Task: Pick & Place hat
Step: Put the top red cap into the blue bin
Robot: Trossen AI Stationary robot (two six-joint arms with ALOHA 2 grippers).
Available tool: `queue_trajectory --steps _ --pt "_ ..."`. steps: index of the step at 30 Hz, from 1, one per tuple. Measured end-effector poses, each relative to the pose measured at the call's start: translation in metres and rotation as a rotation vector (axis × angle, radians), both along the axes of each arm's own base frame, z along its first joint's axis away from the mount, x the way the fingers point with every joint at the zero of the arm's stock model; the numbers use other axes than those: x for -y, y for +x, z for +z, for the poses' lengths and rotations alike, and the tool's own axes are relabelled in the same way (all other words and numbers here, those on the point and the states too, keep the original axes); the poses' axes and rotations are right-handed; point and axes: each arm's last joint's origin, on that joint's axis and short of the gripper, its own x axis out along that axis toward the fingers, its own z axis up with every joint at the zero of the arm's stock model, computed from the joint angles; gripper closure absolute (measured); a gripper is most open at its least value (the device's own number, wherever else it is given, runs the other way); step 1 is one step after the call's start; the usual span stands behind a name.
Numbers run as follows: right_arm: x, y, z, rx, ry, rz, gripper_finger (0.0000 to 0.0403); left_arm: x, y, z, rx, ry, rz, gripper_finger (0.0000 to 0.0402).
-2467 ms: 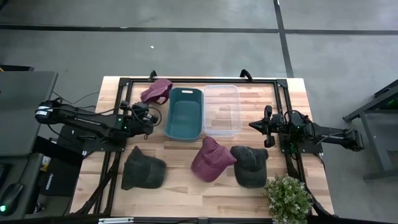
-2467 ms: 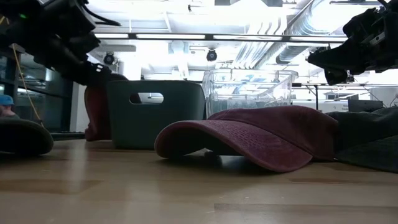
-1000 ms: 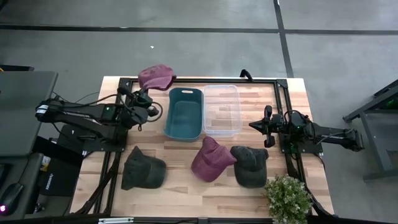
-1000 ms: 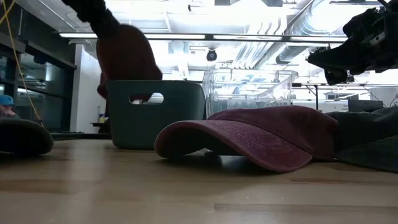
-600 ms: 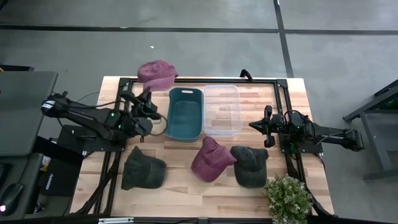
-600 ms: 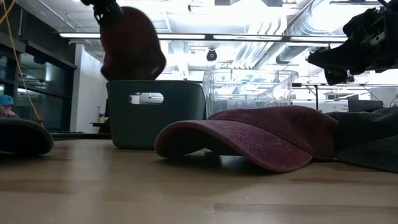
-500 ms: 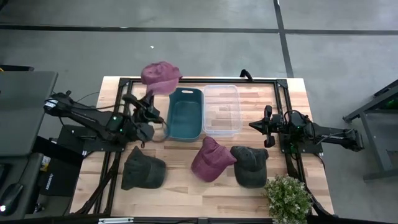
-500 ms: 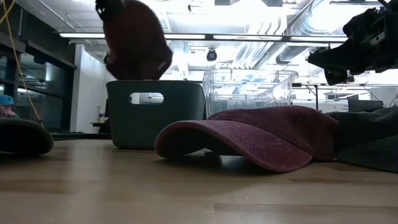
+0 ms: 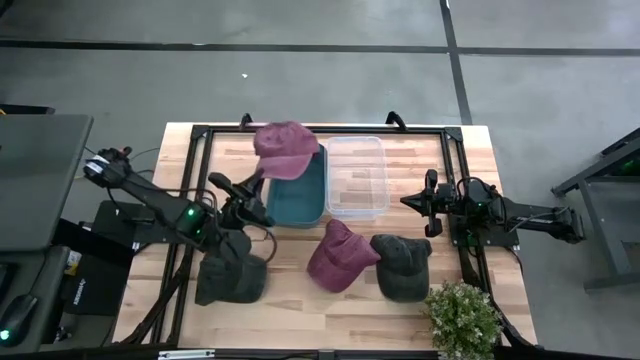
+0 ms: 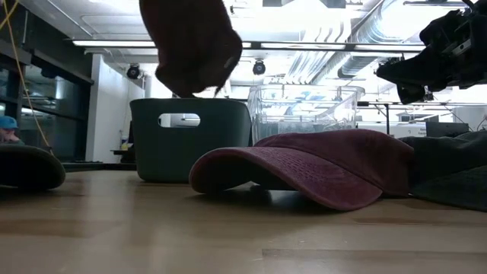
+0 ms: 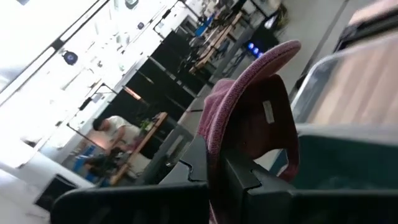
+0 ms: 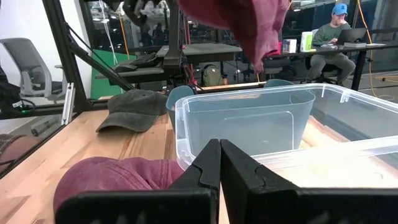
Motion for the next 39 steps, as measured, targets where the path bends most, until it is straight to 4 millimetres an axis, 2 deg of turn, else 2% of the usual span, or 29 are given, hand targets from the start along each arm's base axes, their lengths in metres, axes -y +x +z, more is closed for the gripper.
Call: queue_trajectory --steps 5,11,16,21,28,35,39 --pt "0.0 0.0 0.0 0.0 0.0 0.0 0.0402 0.002 0.005 -0.008 0.125 -0.075 0.0 0.0402" --pt "0.0 0.0 0.0 0.0 0.0 0.0 0.0402 0.0 0.001 -0.016 0.288 -0.225 -0.029 0.0402" --pt "0.0 0.0 0.0 0.0 0.0 0.0 0.0402 -0.004 -0.006 -0.027 0.288 -0.389 -0.059 0.0402" --pt "0.0 0.0 0.0 0.0 0.0 0.0 0.0402 -0.009 -0.016 -0.034 0.262 -0.455 -0.032 0.0402" --pt "0.0 0.0 0.0 0.0 0.0 0.0 0.0402 -0.013 -0.023 -0.047 0.182 -0.454 -0.008 0.0402" --pt "0.0 0.0 0.0 0.0 0.0 0.0 0.0402 -0.021 -0.015 -0.07 0.084 -0.373 0.028 0.0402" --pt "0.0 0.0 0.0 0.0 0.0 0.0 0.0402 -0.019 -0.007 -0.078 0.04 -0.317 0.023 0.0402"
